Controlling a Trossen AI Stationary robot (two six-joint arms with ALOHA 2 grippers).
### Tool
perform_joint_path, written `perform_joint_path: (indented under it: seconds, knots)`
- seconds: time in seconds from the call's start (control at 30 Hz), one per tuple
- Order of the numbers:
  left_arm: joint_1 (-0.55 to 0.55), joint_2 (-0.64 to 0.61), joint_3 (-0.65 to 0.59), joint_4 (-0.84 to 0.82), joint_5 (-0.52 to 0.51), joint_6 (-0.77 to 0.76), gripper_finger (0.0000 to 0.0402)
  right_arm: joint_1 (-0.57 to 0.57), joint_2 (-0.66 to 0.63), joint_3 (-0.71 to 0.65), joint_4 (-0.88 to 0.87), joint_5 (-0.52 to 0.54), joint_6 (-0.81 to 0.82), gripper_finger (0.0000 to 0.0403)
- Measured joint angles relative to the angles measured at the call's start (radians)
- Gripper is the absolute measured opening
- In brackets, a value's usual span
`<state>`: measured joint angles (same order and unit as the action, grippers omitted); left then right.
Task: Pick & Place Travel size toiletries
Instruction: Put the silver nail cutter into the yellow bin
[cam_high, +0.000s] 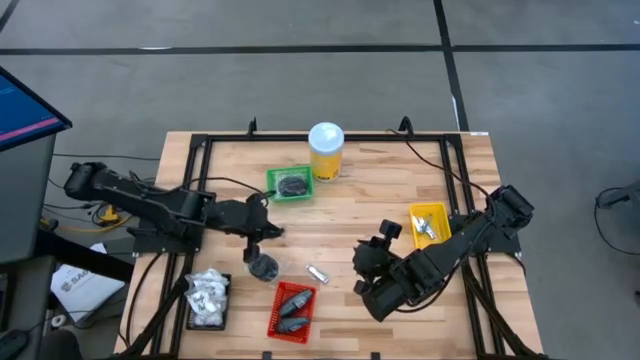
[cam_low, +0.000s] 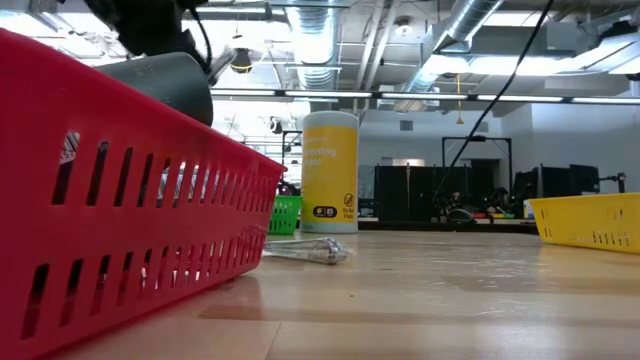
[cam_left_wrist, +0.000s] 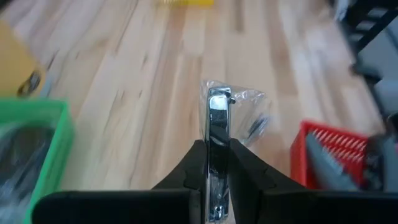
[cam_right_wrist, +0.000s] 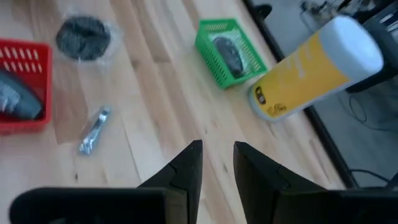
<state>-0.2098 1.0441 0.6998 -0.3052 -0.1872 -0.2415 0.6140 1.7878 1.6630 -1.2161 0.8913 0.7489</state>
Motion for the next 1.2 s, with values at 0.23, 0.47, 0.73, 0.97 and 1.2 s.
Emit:
perform_joint_path:
  seconds: [0.23, 0.47, 0.73, 0.97, 1.2]
  knots:
    - [-0.027, 0.036, 0.000, 0.206, -0.007, 0.032, 0.0028, 0.002, 0.000, 0.000, 0.051, 0.073, -0.019, 0.0082]
    - [-0.037, 0.094, 0.000, 0.389, -0.007, 0.099, 0.0028, 0.001, 0.001, 0.000, 0.124, 0.114, -0.064, 0.0082]
    - [-0.039, 0.195, 0.000, 0.582, 0.017, 0.167, 0.0029, 0.006, 0.001, 0.000, 0.323, 0.151, -0.250, 0.0082]
    - [-0.042, 0.271, 0.000, 0.774, 0.089, 0.195, 0.0029, 0.005, 0.001, 0.000, 0.463, 0.119, -0.389, 0.0082]
    - [-0.061, 0.308, 0.000, 0.891, 0.116, 0.240, 0.0029, 0.005, 0.001, 0.000, 0.586, 0.049, -0.502, 0.0082]
